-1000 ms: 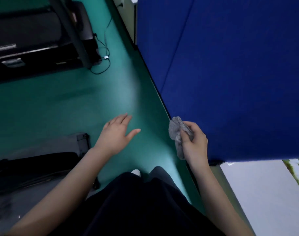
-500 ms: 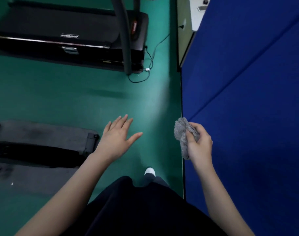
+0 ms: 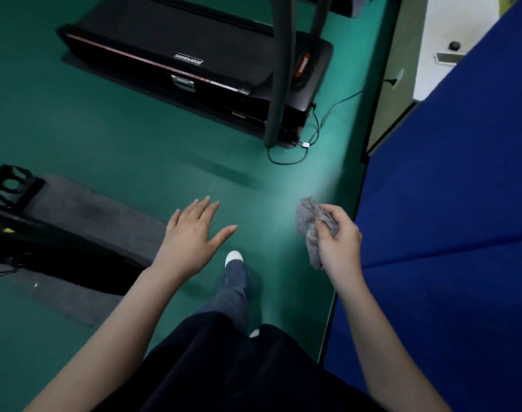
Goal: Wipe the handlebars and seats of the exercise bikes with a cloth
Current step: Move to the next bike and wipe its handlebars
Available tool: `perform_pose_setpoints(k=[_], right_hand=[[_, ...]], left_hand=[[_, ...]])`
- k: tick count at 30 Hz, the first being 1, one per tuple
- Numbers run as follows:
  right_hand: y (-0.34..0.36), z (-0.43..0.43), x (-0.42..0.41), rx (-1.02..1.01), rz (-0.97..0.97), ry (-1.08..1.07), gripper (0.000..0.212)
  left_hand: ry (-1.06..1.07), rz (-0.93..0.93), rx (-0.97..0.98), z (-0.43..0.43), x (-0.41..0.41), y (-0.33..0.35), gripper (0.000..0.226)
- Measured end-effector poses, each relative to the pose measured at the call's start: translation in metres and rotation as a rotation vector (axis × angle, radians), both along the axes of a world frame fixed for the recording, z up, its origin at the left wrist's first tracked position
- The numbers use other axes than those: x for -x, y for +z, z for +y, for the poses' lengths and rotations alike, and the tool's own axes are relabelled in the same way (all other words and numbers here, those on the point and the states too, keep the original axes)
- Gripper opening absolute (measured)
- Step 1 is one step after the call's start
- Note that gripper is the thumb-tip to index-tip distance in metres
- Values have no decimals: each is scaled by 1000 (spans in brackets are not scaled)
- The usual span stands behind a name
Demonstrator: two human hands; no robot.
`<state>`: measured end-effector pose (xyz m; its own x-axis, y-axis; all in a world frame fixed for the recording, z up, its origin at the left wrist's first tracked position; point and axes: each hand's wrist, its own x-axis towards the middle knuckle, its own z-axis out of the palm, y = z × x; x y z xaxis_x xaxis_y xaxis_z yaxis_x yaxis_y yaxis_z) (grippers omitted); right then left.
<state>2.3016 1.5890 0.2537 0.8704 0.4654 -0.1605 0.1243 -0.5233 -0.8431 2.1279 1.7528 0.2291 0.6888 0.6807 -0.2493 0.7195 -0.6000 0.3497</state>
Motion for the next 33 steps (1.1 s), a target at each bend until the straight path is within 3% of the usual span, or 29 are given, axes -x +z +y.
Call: perform_pose_setpoints(k=[9, 16, 33], right_hand=[[18, 158, -68, -37, -67, 135, 24], [13, 259, -99, -55, -38, 284, 25], [23, 543, -168, -103, -63, 1146, 24]], left_hand=[[130, -34, -14, 143, -55, 11, 70], [265, -21, 11, 206, -68, 13, 72], [1050, -101, -17, 314, -115, 21, 71]])
